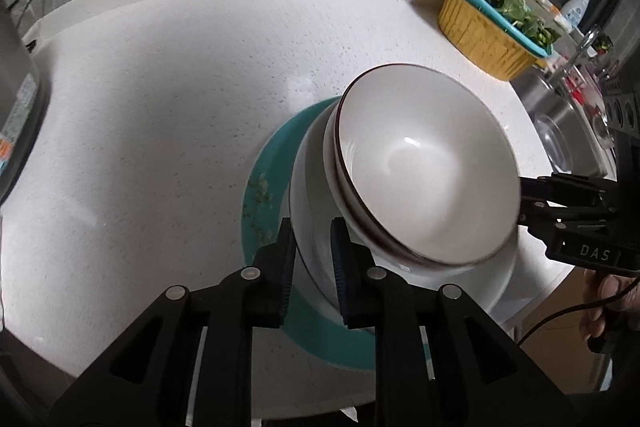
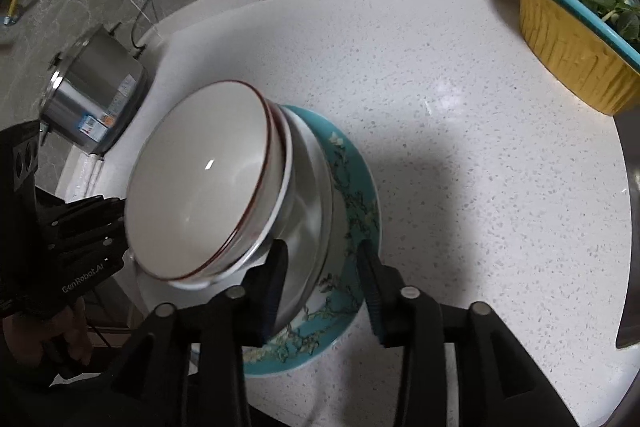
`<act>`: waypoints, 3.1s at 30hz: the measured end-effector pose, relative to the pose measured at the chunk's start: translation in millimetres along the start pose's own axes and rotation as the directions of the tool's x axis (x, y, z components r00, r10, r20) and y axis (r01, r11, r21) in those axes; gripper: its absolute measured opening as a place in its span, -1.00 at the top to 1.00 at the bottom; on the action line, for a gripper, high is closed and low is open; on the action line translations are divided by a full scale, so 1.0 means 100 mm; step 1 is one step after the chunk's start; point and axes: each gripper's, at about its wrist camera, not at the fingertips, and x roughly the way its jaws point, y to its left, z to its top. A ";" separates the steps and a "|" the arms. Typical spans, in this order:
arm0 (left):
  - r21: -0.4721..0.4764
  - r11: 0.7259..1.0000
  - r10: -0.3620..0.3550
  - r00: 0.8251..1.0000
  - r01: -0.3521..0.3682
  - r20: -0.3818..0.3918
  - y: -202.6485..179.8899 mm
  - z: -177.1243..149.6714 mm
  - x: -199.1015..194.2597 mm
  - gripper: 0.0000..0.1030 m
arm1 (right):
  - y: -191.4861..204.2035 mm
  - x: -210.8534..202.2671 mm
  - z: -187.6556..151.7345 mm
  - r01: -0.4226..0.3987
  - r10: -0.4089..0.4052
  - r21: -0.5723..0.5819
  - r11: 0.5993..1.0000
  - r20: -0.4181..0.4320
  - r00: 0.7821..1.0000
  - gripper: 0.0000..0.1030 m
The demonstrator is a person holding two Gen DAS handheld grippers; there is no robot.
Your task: Organize plates and bowls
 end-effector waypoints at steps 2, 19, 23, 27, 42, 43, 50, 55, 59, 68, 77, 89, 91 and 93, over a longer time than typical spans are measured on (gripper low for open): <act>-0.017 1.000 0.013 1.000 -0.013 0.019 -0.03 -0.04 -0.13 0.62 | -0.01 -0.09 -0.05 -0.007 0.007 -0.015 1.000 0.016 1.000 -0.07; -0.235 0.929 0.337 0.916 -0.286 0.218 -0.45 -0.36 -1.47 -0.80 | 0.49 -1.32 -0.23 0.034 0.043 -0.205 0.978 0.360 0.932 -1.00; -0.249 0.911 0.386 0.890 -0.328 0.242 -0.52 -0.41 -1.72 -0.80 | 0.63 -1.60 -0.36 0.104 -0.005 -0.182 0.978 0.476 0.880 -1.00; -0.262 0.944 0.265 0.935 -0.201 0.236 -0.56 -0.54 -1.90 -0.80 | 0.79 -1.90 -0.48 0.154 -0.053 -0.133 0.979 0.566 0.823 -1.00; -0.249 0.926 0.343 0.910 -0.286 0.232 -1.12 -1.04 -2.47 -0.80 | 1.00 -2.35 -0.94 0.090 -0.046 -0.053 0.995 0.554 0.831 -1.00; -0.263 0.919 0.355 0.906 -0.294 0.228 -1.16 -1.07 -2.50 -0.80 | 0.95 -2.35 -0.93 0.057 -0.014 -0.062 0.996 0.545 0.838 -0.99; -0.328 0.890 0.395 0.896 -0.318 0.203 -1.49 -1.10 -2.59 -0.80 | 0.70 -2.46 -0.90 0.017 0.048 -0.123 0.992 0.506 0.861 -0.99; -0.340 0.880 0.411 0.890 -0.331 0.197 -1.68 -1.08 -2.63 -0.80 | 0.64 -2.52 -0.88 0.083 -0.014 -0.122 0.989 0.484 0.875 -1.00; -0.337 0.879 0.418 0.886 -0.338 0.202 -1.79 -1.07 -2.67 -0.80 | 0.61 -2.54 -0.87 0.065 -0.003 -0.120 0.991 0.456 0.890 -1.00; -0.346 0.873 0.427 0.880 -0.342 0.208 -1.80 -1.11 -2.79 -0.80 | 0.67 -2.56 -0.86 0.101 -0.046 -0.094 0.990 0.461 0.886 -1.00; -0.377 0.852 0.460 0.863 -0.362 0.211 -1.67 -1.17 -2.93 -0.80 | 0.88 -2.42 -0.91 0.167 -0.114 -0.095 0.981 0.414 0.903 -1.00; -0.392 0.837 0.482 0.853 -0.381 0.201 -1.57 -1.17 -2.96 -0.80 | 0.92 -2.33 -0.88 0.246 -0.195 -0.081 0.966 0.398 0.897 -1.00; -0.388 0.837 0.484 0.853 -0.385 0.198 -1.57 -1.16 -2.94 -0.80 | 0.90 -2.33 -0.88 0.250 -0.202 -0.074 0.965 0.391 0.898 -1.00; -0.383 0.841 0.479 0.855 -0.383 0.197 -1.57 -1.15 -2.93 -0.80 | 0.89 -2.32 -0.87 0.259 -0.214 -0.069 0.963 0.382 0.899 -1.00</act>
